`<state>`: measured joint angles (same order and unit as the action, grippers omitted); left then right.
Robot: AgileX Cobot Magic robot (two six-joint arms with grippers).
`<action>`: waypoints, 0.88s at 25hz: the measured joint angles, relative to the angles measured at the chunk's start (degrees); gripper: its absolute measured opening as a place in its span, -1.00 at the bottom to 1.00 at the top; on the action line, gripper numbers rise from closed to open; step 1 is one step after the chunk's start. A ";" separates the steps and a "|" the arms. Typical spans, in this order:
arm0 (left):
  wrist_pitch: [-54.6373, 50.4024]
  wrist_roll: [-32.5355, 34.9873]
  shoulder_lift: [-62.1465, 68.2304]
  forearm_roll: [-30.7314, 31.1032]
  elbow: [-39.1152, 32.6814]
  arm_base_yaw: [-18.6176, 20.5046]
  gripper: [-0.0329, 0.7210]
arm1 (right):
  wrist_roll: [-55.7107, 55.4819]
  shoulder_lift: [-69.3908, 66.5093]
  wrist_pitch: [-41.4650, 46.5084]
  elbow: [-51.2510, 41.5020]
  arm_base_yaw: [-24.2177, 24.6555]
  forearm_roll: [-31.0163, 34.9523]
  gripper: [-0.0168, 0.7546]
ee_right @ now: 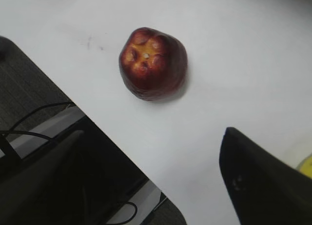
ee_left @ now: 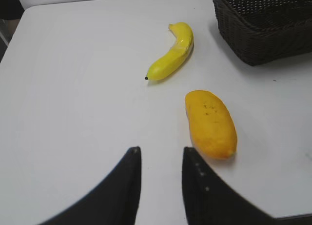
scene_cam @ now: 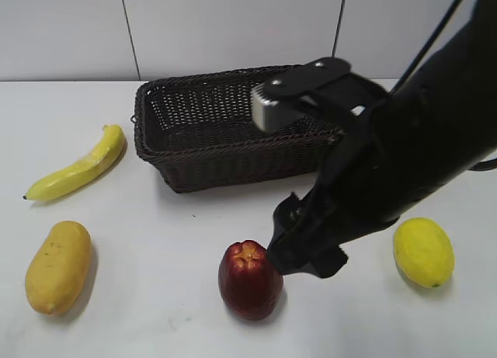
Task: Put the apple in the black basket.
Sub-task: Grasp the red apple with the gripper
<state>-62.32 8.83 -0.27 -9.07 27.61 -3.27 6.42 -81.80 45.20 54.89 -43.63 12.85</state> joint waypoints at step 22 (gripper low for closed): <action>0.00 0.00 0.00 0.00 0.00 0.00 -0.32 | -5.20 -24.64 1.65 14.61 -8.97 -11.90 0.79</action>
<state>-62.32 8.83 -0.27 -9.07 27.61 -3.27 1.22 -106.43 46.86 69.49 -52.60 0.94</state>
